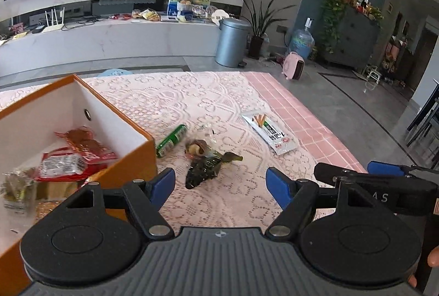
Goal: Organize snacks
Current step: 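Move both open tools back over the remaining snacks on the table, then grasp the dark wrapped snack with the left tool while the right tool grasps the white breadstick packet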
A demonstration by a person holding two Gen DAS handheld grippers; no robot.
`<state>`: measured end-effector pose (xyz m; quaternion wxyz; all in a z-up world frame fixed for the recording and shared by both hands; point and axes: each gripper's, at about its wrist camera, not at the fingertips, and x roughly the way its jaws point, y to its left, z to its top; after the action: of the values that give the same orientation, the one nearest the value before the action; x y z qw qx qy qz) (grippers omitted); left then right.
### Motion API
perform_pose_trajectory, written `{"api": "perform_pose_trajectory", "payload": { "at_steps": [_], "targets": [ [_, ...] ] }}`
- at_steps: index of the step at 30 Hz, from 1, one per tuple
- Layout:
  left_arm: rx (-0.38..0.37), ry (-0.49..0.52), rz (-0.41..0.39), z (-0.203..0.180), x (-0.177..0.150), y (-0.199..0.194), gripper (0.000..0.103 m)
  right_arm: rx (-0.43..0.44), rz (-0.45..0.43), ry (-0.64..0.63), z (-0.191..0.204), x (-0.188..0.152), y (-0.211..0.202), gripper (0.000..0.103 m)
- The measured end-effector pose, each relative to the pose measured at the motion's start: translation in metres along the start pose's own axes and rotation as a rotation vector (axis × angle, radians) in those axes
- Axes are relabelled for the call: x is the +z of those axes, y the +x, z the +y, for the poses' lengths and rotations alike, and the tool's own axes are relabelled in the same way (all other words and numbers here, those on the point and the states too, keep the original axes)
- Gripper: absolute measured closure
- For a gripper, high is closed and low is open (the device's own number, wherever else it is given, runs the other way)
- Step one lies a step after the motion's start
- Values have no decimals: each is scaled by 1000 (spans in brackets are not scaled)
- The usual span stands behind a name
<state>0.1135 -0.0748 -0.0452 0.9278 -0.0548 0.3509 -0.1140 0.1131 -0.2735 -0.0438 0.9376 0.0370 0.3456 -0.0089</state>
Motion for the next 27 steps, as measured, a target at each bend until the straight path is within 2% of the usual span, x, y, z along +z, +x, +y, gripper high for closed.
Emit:
{"api": "perform_pose_trajectory", "payload": {
  "at_steps": [8,14,18,27],
  "targets": [
    [-16,-4,15,-3,-7,23,15,-19,38,55,-21,-2,26,3],
    [-2,4,19,-7,-8,44,18,29,79,132,-31,-2,43,3],
    [38,92,27,-16,-8,59,23,61,99,183,-38,-1,54,3],
    [100,307,14,-30,-10,94,24,98,117,212,-41,1,75,4]
  ]
}}
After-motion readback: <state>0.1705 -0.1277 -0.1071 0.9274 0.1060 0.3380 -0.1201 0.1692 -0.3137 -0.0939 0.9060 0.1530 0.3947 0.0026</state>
